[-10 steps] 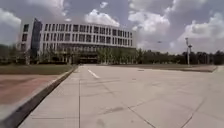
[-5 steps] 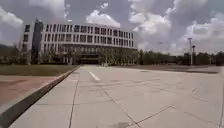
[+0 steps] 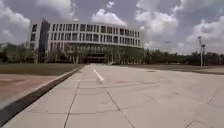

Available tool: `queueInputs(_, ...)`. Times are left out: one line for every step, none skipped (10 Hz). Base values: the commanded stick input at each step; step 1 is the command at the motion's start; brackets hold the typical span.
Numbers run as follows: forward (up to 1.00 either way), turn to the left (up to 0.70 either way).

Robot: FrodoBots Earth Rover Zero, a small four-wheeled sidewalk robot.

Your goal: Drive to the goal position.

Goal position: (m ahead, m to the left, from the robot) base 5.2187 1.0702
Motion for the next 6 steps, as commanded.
queueInputs(0.00, 0.00)
queueInputs(0.00, 0.00)
queueInputs(0.00, 0.00)
queueInputs(0.00, 0.00)
queueInputs(0.00, 0.00)
queueInputs(0.00, 0.00)
